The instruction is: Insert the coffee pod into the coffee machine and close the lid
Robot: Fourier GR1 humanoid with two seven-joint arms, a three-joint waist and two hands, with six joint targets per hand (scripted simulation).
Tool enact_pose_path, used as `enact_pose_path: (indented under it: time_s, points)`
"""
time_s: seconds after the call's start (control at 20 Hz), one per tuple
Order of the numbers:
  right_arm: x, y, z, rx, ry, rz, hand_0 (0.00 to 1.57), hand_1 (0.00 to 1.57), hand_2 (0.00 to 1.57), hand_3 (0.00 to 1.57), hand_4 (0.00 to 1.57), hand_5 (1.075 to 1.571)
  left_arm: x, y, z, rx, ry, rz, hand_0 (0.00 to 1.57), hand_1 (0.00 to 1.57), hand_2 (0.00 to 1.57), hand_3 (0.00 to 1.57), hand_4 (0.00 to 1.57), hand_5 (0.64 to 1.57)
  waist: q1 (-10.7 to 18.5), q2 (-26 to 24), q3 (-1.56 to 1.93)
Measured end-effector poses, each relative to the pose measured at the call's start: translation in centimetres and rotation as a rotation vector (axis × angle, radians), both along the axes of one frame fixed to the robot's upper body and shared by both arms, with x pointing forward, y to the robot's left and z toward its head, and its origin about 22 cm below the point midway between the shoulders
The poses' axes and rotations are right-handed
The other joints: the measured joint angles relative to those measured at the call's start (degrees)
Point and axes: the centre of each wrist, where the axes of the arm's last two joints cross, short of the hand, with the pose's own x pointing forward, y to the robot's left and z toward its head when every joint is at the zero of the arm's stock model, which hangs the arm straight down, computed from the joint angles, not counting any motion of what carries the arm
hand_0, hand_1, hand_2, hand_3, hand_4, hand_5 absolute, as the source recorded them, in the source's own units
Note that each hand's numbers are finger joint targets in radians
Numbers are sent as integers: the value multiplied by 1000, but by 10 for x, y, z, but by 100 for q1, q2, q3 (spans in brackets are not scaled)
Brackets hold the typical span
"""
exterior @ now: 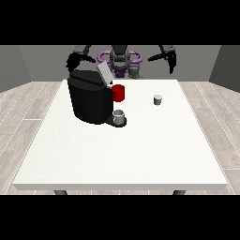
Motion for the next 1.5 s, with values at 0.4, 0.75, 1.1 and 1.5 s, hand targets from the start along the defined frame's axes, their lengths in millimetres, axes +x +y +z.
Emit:
enact_pose_path:
  time_s: [0.4,0.75,1.1,1.5]
  points:
    - [13,14,11,2,-50,57,0,0,0,0,340,1571,38,31,9,65,80,28,0,0,0,0,0,1571,-321,463,-2]
    - [32,22,24,-7,-60,66,0,0,0,0,372,1571,64,42,5,112,134,53,0,0,0,0,0,1571,-381,836,-3]
    - [40,25,25,-37,-34,69,0,0,0,0,422,1571,80,44,-4,194,192,61,0,0,113,0,0,1571,-449,966,-2]
    - [46,19,17,-52,18,35,0,0,0,0,393,1571,86,36,-21,301,255,48,695,695,778,429,0,1571,-387,849,-2]
